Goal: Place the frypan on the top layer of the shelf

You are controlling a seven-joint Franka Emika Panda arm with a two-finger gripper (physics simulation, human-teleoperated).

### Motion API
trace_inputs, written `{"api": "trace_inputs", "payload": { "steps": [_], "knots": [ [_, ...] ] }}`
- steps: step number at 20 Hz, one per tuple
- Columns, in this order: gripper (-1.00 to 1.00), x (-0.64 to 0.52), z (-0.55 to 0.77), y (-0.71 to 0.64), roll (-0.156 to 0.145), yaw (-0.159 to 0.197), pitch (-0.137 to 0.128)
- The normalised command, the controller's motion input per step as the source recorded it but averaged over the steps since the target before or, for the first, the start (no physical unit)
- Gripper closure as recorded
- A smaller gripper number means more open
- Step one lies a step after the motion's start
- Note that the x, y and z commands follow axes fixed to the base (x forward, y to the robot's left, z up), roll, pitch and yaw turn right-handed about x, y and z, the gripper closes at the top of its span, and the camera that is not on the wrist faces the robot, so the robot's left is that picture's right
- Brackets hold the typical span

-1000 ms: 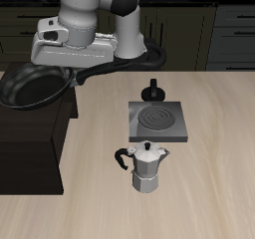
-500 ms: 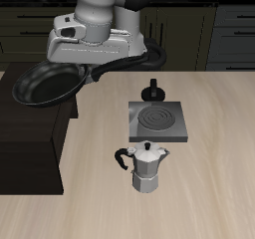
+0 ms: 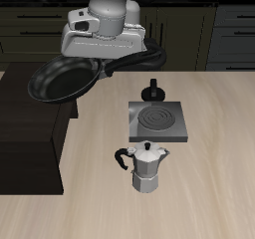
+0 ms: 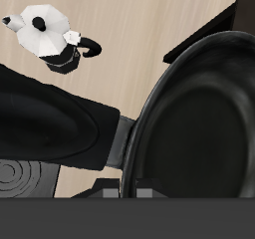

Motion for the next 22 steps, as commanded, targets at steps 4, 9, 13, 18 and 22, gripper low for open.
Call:
{"api": "trace_inputs", "payload": {
  "steps": [4, 9, 13, 18, 22],
  "knots": [
    [1.00, -0.19, 0.03, 0.70, 0.083, 0.006, -0.007],
    [1.00, -0.10, 0.00, 0.40, 0.049, -0.025, 0.002],
    [1.00, -0.06, 0.05, 0.29, 0.015, -0.026, -0.024],
    [1.00, -0.02, -0.03, 0.16, 0.013, -0.051, -0.024],
    [1.00, -0.05, -0.20, 0.33, 0.022, -0.018, 0.013]
  ]
}}
